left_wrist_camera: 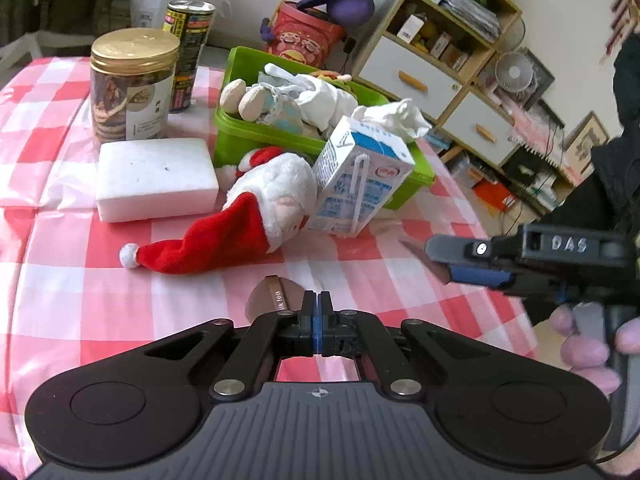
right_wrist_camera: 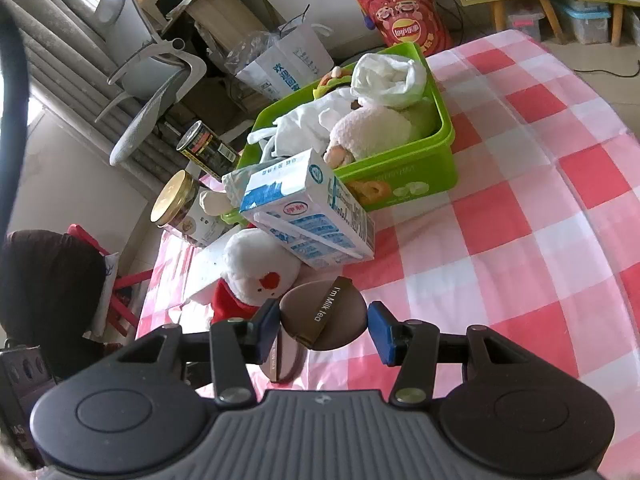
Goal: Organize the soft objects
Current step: 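Lift both held brown discs off the table toward the green bin, then lower both discs into the green bin and open both tools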
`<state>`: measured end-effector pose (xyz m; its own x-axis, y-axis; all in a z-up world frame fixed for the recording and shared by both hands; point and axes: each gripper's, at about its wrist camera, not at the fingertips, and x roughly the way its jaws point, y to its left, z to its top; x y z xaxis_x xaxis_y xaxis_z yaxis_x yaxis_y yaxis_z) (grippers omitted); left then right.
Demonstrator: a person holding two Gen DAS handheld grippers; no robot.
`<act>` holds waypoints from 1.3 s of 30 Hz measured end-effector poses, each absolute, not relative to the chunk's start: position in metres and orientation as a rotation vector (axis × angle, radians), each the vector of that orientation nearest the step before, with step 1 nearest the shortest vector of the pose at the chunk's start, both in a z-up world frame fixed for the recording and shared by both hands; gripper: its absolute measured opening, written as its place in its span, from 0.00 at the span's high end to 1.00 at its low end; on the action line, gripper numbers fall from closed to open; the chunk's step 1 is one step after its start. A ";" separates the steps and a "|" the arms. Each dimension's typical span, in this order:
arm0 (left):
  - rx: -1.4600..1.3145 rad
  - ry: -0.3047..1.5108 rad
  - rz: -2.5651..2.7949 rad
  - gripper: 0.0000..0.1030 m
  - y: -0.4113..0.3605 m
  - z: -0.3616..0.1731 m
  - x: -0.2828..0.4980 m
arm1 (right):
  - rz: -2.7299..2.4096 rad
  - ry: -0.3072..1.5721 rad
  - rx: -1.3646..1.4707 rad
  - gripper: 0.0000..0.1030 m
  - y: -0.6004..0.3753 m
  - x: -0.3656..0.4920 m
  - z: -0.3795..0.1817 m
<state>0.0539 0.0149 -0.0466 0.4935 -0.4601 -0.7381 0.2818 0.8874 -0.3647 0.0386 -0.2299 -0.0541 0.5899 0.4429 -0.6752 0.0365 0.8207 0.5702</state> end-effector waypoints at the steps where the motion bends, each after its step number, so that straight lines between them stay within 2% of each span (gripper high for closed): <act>1: -0.187 0.957 -0.443 1.00 0.012 -0.048 0.054 | 0.252 0.920 0.579 0.76 -0.230 0.039 -0.054; 2: -0.171 0.964 -0.433 0.94 0.010 -0.051 0.056 | 0.252 0.922 0.582 0.76 -0.230 0.040 -0.055; 4: -0.146 0.980 -0.414 0.71 0.005 -0.057 0.058 | 0.251 0.927 0.581 0.76 -0.229 0.041 -0.057; 6: -0.121 0.995 -0.382 0.60 0.002 -0.067 0.061 | 0.252 0.936 0.575 0.76 -0.227 0.042 -0.059; 12: -0.058 1.022 -0.307 0.52 -0.003 -0.088 0.069 | 0.252 0.955 0.552 0.76 -0.223 0.044 -0.066; 14: -0.059 1.013 -0.307 0.54 -0.002 -0.088 0.069 | 0.248 0.962 0.552 0.76 -0.224 0.044 -0.068; 15: -0.056 1.006 -0.314 0.63 -0.002 -0.088 0.068 | 0.247 0.963 0.552 0.76 -0.224 0.045 -0.068; 16: -0.065 1.006 -0.333 0.69 -0.003 -0.089 0.068 | 0.245 0.965 0.552 0.76 -0.224 0.045 -0.069; 17: -0.073 1.008 -0.329 0.70 -0.003 -0.089 0.068 | 0.242 0.966 0.552 0.76 -0.224 0.045 -0.069; 19: -0.090 1.008 -0.327 0.86 -0.002 -0.088 0.066 | 0.238 0.968 0.554 0.76 -0.225 0.044 -0.070; 21: -0.119 1.004 -0.323 0.95 0.001 -0.085 0.065 | 0.237 0.967 0.556 0.76 -0.225 0.043 -0.069; 25: -0.172 0.989 -0.308 0.98 0.008 -0.080 0.064 | 0.239 0.959 0.559 0.76 -0.226 0.043 -0.067; 39: -0.256 0.882 -0.387 0.98 0.016 -0.034 0.056 | 0.248 0.872 0.636 0.76 -0.241 0.044 -0.043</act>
<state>0.0562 0.0162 -0.0336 0.5732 -0.4302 -0.6974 0.2223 0.9008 -0.3730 0.0436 -0.2406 -0.0435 0.6293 0.4504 -0.6333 0.0494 0.7900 0.6111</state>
